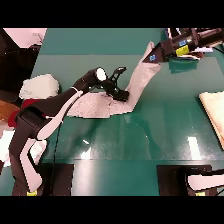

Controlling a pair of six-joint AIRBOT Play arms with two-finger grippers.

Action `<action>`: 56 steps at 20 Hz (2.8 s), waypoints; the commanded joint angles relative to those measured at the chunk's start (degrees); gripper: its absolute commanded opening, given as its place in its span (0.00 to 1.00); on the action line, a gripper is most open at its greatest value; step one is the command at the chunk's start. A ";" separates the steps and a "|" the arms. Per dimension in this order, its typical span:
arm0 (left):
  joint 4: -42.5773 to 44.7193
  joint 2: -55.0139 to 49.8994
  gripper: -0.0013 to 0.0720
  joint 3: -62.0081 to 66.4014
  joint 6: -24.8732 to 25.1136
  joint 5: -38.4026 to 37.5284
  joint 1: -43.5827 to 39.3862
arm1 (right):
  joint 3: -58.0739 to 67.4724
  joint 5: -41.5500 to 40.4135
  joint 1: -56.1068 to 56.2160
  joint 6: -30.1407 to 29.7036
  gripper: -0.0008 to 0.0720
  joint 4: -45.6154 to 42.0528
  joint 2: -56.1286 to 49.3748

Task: Fold the shirts.

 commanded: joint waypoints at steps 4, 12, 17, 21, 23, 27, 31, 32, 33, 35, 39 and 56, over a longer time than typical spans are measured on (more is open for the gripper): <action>7.65 9.03 0.05 0.92 0.61 -5.27 8.68 | -2.54 -3.82 6.97 -2.32 0.03 0.07 -1.90; 13.11 23.65 0.05 0.92 0.61 -9.57 27.10 | 4.81 -23.50 26.38 -8.35 0.29 0.09 -17.73; 13.09 28.13 0.05 1.03 0.61 -12.70 32.98 | 4.44 -29.92 29.20 -6.97 0.60 -3.02 -21.79; 13.05 28.48 0.05 0.90 0.63 -14.93 33.05 | -8.94 -21.53 20.41 -2.14 0.60 -14.88 -12.46; 12.66 28.48 0.05 0.48 0.61 -14.93 32.35 | -18.27 -20.15 14.36 -0.76 0.60 -17.57 -7.34; 12.41 28.24 0.05 -0.66 2.14 -13.88 30.53 | -34.36 -23.61 2.62 0.20 0.98 -17.25 -0.66; 12.37 28.13 0.05 -0.63 2.75 -10.99 28.59 | -41.86 -26.93 -1.99 -0.33 0.98 -8.07 -2.49; 12.17 28.13 0.05 -0.63 2.75 -10.25 28.46 | -42.53 -27.98 -1.60 -1.79 0.95 -5.95 -3.61; 11.76 28.13 0.05 -0.63 2.75 -9.51 28.22 | -42.56 -28.39 -0.63 -3.13 0.94 -3.58 -5.16; 10.84 28.13 0.05 -0.63 2.78 -9.31 28.22 | -41.00 -28.50 1.81 -4.94 0.93 1.18 -8.68; 10.82 28.13 0.05 -0.63 2.75 -9.46 28.22 | -35.28 -27.82 7.63 -6.01 0.89 11.21 -16.00; 10.25 28.13 0.05 -0.63 3.17 -9.70 15.58 | -42.12 -18.21 -21.24 -8.87 0.03 -5.62 11.61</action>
